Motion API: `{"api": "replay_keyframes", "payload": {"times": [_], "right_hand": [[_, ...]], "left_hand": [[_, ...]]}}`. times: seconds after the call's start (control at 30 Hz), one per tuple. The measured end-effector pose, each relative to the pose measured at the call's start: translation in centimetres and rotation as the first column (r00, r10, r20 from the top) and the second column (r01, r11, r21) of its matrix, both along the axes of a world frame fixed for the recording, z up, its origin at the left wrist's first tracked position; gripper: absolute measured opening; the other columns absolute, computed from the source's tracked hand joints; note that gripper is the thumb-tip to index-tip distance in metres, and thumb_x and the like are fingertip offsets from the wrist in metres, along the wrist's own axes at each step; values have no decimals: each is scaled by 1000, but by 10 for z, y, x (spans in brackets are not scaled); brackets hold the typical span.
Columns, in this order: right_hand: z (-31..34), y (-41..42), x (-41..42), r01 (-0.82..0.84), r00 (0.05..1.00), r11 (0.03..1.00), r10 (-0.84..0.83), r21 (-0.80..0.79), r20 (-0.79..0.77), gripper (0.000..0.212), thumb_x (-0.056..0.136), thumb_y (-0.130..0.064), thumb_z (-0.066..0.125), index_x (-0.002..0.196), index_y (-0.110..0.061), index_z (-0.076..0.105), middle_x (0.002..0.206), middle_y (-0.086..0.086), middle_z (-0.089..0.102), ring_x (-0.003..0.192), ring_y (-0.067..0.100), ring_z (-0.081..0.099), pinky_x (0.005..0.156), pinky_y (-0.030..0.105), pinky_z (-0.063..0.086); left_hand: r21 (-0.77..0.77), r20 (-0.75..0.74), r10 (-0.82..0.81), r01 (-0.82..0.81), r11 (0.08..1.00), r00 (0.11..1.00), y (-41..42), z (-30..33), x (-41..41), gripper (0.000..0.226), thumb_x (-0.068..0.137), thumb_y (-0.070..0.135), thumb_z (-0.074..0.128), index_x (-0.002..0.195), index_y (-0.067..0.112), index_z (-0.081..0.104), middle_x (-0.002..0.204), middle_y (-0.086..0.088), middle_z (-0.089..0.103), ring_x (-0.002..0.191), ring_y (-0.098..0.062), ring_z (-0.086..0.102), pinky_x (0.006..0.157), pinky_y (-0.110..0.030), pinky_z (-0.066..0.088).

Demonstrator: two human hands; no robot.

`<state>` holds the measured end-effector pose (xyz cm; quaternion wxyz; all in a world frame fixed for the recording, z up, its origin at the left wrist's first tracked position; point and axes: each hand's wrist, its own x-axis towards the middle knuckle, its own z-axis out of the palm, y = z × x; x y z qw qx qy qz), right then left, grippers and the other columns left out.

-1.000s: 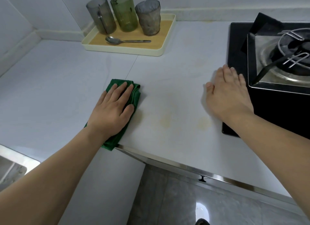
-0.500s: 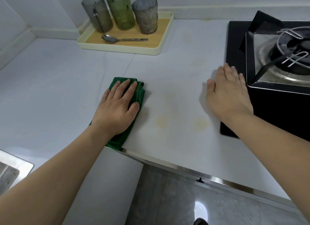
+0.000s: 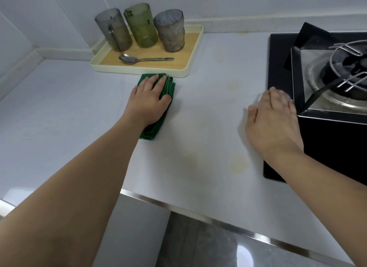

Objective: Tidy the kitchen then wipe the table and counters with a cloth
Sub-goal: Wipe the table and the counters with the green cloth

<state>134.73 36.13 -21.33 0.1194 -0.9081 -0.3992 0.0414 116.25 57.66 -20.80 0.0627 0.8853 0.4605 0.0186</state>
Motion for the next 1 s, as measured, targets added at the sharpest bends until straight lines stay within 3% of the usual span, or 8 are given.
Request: {"api": "replay_keyframes", "payload": {"times": [0.27,0.53,1.0], "right_hand": [[0,0,-2,7,1000,1000,-7,-19,9,60,102,-34,20,152,-1,14,161,11,8,148,21,1,119,35,-5],[0,1,-1,10,1000,999,-9,-30,18,59,102,-33,22,151,-2,15,161,11,8,148,21,2,119,35,-4],[3,0,-2,6,1000,999,-6,-39,-9,58,102,-31,20,151,-1,12,161,11,6,148,21,0,120,36,-3]], "left_hand": [[-21,19,7,-7,1000,1000,0,0,9,62,96,40,30,154,28,14,161,1,12,148,-21,6,121,-42,5],[5,19,-106,106,994,994,-32,-3,33,60,98,40,26,155,28,10,162,2,9,149,-20,2,121,-40,1],[-10,42,-86,86,996,995,-110,-4,-46,58,100,46,23,154,34,5,162,10,4,149,-12,-4,121,-36,-1]]}}
